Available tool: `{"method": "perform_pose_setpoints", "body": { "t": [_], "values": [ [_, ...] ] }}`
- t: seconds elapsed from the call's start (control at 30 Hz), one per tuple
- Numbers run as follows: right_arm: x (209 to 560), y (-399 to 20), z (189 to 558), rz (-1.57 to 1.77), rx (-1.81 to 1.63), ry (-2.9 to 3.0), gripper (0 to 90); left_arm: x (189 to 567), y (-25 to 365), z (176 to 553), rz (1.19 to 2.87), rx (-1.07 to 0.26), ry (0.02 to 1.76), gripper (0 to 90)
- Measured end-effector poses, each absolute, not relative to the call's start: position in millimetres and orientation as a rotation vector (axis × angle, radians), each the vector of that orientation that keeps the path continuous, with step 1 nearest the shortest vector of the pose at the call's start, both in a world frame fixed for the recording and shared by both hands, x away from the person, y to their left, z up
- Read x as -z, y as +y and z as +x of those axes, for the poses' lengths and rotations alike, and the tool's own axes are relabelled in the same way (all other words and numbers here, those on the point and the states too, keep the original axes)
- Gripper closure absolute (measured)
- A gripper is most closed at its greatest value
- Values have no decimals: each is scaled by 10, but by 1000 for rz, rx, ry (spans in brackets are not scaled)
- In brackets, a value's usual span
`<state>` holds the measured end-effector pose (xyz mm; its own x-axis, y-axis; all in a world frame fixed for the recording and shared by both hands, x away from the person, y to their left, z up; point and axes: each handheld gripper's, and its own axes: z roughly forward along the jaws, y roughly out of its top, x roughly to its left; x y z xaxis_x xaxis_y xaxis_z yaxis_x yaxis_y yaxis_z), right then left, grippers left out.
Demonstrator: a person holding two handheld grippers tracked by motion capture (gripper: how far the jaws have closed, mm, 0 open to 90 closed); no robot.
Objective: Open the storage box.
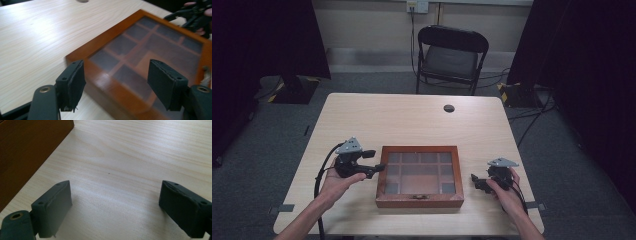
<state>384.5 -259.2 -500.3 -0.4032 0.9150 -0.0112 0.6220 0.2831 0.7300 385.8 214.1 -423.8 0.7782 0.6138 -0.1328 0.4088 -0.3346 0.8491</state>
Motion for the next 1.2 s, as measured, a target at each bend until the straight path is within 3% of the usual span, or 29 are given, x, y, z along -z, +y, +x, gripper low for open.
{"method": "perform_pose_setpoints", "body": {
  "t": [0.8,1.03,1.2],
  "values": [
    [5003,-2592,3845,1380,-912,2127,103,4027,1186,3801,2076,-59,514,400],
    [5003,-2592,3845,1380,-913,2127,103,4040,1034,3785,2099,-21,478,419],
    [5003,-2592,3845,1380,-913,2127,103,4151,1037,3664,2127,39,429,490]
  ]
}}
